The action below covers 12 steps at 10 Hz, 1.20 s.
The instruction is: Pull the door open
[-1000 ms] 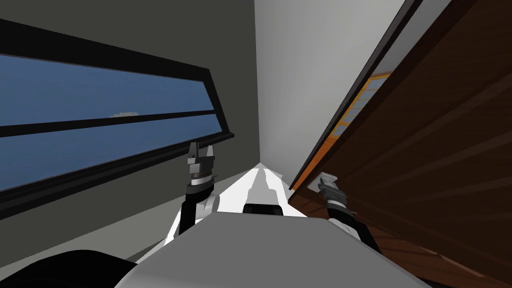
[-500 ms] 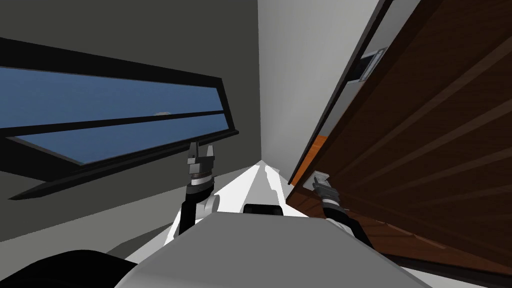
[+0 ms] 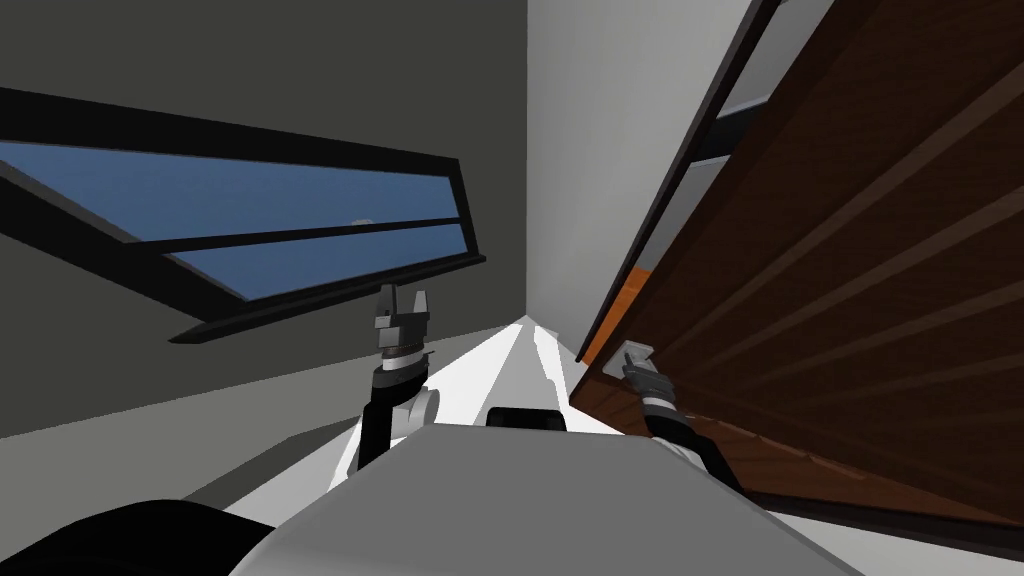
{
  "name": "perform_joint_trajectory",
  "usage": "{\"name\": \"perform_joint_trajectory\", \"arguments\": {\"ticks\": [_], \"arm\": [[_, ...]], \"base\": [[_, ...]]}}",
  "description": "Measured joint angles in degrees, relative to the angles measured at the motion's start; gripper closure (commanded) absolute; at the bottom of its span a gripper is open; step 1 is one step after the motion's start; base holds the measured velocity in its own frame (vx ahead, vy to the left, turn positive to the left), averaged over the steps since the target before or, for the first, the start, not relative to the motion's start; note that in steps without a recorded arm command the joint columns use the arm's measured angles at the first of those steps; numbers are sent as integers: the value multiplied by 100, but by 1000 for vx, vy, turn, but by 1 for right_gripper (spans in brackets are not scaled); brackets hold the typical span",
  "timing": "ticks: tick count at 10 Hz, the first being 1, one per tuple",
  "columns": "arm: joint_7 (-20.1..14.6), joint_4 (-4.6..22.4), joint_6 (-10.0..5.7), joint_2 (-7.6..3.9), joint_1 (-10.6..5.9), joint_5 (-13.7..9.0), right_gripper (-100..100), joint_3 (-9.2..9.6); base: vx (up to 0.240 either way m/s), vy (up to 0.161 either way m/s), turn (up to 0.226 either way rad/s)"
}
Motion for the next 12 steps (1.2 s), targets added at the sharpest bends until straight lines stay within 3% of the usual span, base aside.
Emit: {"name": "perform_joint_trajectory", "arguments": {"ticks": [6,8,12], "arm": [[-264,-10,-82,-256,-12,169,100,313],[-297,1,-73,-288,-7,185,100,358],[-495,37,-158,-480,-44,262,100,463]], "base": [[-221,-22,92],[-196,-20,146],[-237,-8,124]]}}
